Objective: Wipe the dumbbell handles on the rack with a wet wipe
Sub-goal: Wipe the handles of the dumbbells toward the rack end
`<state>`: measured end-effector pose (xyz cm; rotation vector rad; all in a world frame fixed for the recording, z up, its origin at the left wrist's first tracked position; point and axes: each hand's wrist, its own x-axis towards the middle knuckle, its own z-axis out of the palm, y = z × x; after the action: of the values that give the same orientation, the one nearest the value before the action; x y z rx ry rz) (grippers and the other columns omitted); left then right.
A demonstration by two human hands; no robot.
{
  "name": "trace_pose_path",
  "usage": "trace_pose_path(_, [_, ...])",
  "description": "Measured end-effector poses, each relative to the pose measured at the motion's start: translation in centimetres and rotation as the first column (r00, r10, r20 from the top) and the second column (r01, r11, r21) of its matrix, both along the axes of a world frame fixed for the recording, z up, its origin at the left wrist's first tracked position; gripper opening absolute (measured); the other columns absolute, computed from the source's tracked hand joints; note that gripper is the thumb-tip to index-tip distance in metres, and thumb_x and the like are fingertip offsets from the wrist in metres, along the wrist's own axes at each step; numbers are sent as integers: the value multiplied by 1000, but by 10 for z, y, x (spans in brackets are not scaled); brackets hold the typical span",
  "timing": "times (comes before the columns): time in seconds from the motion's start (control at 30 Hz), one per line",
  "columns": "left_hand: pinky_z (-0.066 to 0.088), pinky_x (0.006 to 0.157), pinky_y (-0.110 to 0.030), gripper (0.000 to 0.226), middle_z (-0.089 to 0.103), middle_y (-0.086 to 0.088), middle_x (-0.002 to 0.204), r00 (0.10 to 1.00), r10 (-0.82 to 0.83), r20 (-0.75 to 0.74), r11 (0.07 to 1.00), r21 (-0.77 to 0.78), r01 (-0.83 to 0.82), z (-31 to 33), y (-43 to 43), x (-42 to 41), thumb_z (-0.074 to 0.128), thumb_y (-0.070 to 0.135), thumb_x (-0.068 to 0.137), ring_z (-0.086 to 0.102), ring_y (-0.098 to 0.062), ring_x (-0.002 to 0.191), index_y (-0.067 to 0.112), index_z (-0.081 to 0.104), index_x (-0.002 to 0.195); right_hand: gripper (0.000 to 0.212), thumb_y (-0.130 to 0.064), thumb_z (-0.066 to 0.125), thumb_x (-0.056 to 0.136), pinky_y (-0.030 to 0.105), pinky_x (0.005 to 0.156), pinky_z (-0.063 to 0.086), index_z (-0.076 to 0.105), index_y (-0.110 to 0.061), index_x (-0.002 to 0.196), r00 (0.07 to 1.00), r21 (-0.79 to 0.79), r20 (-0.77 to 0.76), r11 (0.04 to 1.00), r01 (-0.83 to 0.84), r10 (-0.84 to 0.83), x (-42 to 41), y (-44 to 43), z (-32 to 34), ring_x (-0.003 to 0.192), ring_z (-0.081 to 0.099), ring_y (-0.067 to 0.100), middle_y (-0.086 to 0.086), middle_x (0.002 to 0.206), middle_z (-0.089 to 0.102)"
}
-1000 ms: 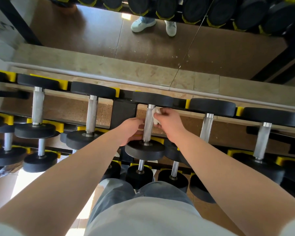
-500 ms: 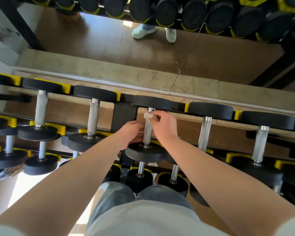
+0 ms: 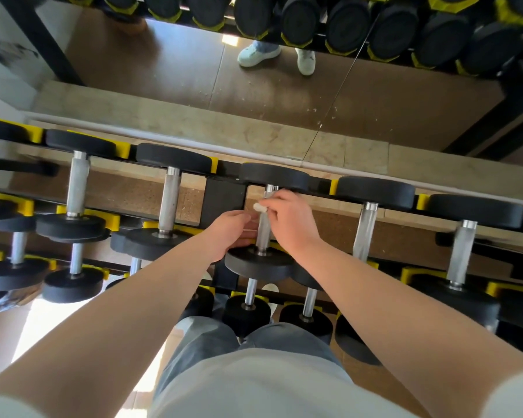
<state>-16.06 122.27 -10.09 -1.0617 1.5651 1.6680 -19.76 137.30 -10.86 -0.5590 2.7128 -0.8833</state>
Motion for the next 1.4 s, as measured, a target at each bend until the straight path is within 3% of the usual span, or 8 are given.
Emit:
trace_pose_path(0.23, [59, 81, -30, 24, 74, -8, 112, 998, 55, -17, 997, 59, -53, -2, -5, 3, 50, 18, 107, 72, -20, 99, 14, 63, 127, 38, -5, 65, 97, 41, 107, 50, 71, -23, 129, 854, 102, 175, 854, -510, 490, 24, 23, -5, 122, 60, 28, 4, 138, 66])
trace_pose_path(0.5, [56, 94, -36, 15, 71, -8, 108, 996, 84, 11, 996, 41, -84, -5, -7, 3, 48, 18, 108, 69, -22, 100, 16, 61, 114, 43, -8, 59, 101, 40, 96, 58, 62, -25, 140, 964, 201, -45, 947, -249, 263, -6, 3, 5, 121, 64, 26, -4, 146, 60])
trace_pose_path(0.67, [60, 86, -33, 22, 75, -9, 109, 997, 72, -8, 996, 43, -72, -11, -10, 6, 52, 16, 105, 73, -22, 100, 15, 65, 122, 24, -20, 54, 105, 35, 85, 60, 68, -24, 123, 881, 219, 241, 862, -458, 407, 11, -1, 5, 92, 70, 19, 6, 115, 71])
trace_pose_path(0.83, [57, 99, -41, 29, 71, -8, 120, 988, -141, -62, 990, -21, 140, -11, -13, 10, 55, 8, 101, 71, -23, 108, 21, 66, 124, 27, -18, 53, 105, 36, 92, 56, 75, -25, 118, 800, 145, 403, 833, -534, 443, 16, -3, 9, 95, 69, 18, 3, 115, 74])
trace_pose_path(1.03, [61, 91, -32, 26, 72, -2, 118, 966, -173, -191, 983, -91, 158, -5, -12, 16, 61, 9, 100, 73, -12, 103, 20, 64, 124, 21, -15, 60, 101, 19, 94, 43, 69, -17, 120, 981, 55, 164, 992, -116, 106, -4, -1, 15, 113, 62, 16, 3, 129, 63])
trace_pose_path(1.13, [62, 88, -33, 39, 69, 4, 120, 940, -195, -279, 969, -202, 141, -4, -8, 14, 69, 17, 96, 73, -11, 101, 24, 58, 133, 22, -15, 63, 99, 22, 98, 44, 71, -14, 120, 991, 50, 101, 994, -93, 88, -3, -4, 12, 113, 59, 15, 3, 126, 61])
trace_pose_path(1.2, [62, 88, -35, 49, 66, 6, 122, 932, -157, -328, 970, -229, 83, -3, -5, 10, 71, 17, 95, 72, -13, 101, 27, 52, 139, 24, -15, 65, 99, 20, 96, 45, 73, -15, 121, 987, 25, 137, 996, -91, 86, 2, -3, 10, 111, 58, 13, 3, 123, 61])
trace_pose_path(1.4, [53, 92, -30, 28, 70, 11, 109, 939, -207, -275, 887, -457, 62, -5, 0, -1, 70, 21, 95, 65, -9, 102, 25, 71, 123, 38, -12, 66, 98, 23, 96, 54, 64, -22, 134, 901, -186, 413, 956, 228, -134, 6, 14, 10, 107, 62, 3, -10, 121, 67])
